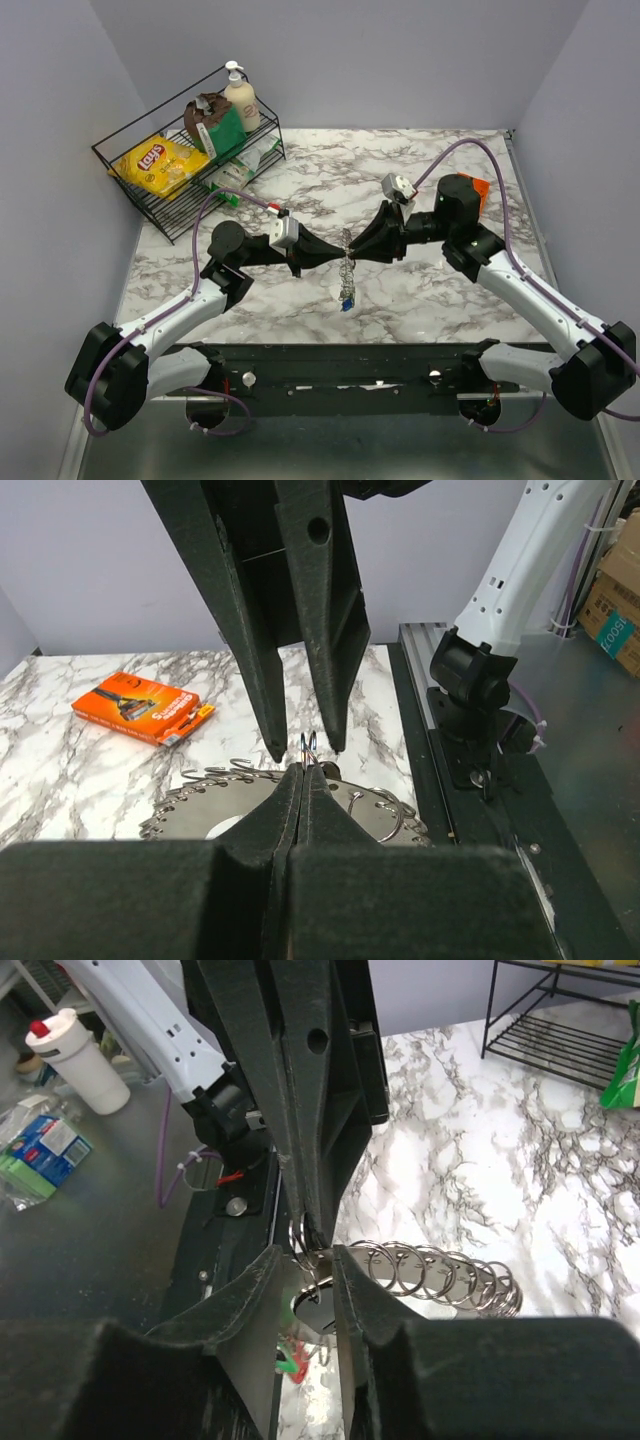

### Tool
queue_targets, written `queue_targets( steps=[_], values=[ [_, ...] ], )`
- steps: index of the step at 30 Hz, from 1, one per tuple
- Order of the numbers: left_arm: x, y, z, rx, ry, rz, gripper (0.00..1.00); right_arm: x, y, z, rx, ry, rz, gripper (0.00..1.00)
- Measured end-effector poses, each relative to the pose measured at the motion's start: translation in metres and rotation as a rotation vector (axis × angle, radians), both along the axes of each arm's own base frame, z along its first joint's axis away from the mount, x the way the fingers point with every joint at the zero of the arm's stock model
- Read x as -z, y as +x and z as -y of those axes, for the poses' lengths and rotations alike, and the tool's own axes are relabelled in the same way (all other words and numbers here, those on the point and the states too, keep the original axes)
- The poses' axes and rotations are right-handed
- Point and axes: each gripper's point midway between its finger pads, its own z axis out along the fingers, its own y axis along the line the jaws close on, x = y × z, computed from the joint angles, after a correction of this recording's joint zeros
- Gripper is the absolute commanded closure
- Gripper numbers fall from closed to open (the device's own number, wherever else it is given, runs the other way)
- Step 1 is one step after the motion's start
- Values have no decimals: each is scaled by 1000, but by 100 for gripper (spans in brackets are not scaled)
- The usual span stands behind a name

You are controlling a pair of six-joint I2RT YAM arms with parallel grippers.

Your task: Put the keys on the keyring

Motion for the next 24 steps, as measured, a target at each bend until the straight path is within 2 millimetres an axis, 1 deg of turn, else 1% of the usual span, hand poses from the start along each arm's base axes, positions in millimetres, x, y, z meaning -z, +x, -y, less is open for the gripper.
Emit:
queue_targets(
  steps=[5,6,11,12,13,21,22,23,24],
  values=[
    [0,0,0,1,0,-3,100,3,2,-1,3,-9,-12,74],
    [0,0,0,0,0,-3,100,3,2,-1,3,-10,-13,79],
    [0,0,0,1,0,-14,100,4,2,-1,3,-11,-13,89],
    [0,0,0,2,-1,-17,100,4,2,-1,3,-10,-12,95],
    [0,0,0,2,-1,-20,100,3,2,-1,3,-10,-11,99],
    [1,0,1,6,0,-45,100,5,4,-2,4,-14,-13,100],
    [2,1,1,5,0,-46,96,5,4,-2,6,-15,-14,100],
    [2,1,1,5,1,-48,81,5,5,-2,8,-16,-16,100],
    [2,1,1,4,3,-50,76,5,5,-2,10,-18,-18,100]
  ],
)
